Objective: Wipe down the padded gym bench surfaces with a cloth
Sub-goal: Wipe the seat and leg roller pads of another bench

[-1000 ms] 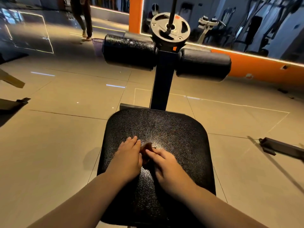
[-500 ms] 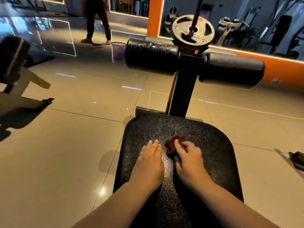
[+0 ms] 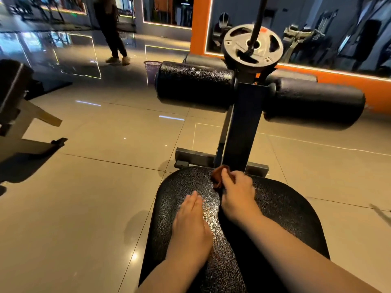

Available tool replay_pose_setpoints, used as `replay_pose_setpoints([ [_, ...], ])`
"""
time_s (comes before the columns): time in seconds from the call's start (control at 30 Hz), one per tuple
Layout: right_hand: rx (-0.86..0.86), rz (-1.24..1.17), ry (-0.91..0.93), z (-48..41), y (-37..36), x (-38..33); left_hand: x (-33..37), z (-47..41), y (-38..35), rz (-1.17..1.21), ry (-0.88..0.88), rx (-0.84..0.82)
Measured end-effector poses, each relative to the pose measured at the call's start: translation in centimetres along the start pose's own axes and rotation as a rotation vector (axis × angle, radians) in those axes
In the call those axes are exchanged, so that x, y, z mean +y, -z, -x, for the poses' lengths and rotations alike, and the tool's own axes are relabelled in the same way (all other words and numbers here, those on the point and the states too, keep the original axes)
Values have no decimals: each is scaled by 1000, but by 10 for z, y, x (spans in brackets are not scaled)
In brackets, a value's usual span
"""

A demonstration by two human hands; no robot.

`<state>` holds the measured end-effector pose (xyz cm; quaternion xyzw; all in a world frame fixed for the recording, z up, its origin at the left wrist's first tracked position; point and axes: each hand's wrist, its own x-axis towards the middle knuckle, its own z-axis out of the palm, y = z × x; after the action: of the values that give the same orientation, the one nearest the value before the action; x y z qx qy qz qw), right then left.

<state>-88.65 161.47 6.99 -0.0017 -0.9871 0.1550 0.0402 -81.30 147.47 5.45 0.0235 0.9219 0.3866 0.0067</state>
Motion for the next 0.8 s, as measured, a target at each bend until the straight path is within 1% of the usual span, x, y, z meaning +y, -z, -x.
replay_pose_setpoints([
  [0.1,-108,-32,334,9,-3,13,-2,-11,3,69,58,56],
  [0.13,-138,-37,405,10,-2,24,-2,-14,4,78,70,77],
  [0.17,-146,-14,424,9,-3,36,-2,-17,4,78,77,92],
  [0.2,-116,14,407,2,-5,46,-2,-21,3,78,79,106],
  [0.27,-12,20,301,-16,-6,46,0,-30,1,77,88,116],
  [0.3,15,18,232,-26,-5,36,1,-34,-1,75,100,116],
  [0.33,1,30,196,-35,-6,23,3,-38,-2,67,117,116],
  [0.4,-44,4,230,-46,-10,-4,5,-45,-4,22,155,146],
  [0.5,-44,-94,353,-50,-20,-27,7,-52,-5,-13,235,188],
  [0.6,-135,-127,480,-43,-21,-23,8,-54,-5,-21,278,212],
  [0.67,-200,-144,553,-32,-17,-3,10,-51,-5,-26,267,213],
  [0.7,-216,-123,555,-28,-15,11,11,-48,-5,-36,252,205],
  [0.73,-196,-85,526,-26,-14,24,14,-45,-5,-73,228,186],
  [0.8,-64,-14,409,-30,-15,38,17,-42,-7,-185,176,129],
])
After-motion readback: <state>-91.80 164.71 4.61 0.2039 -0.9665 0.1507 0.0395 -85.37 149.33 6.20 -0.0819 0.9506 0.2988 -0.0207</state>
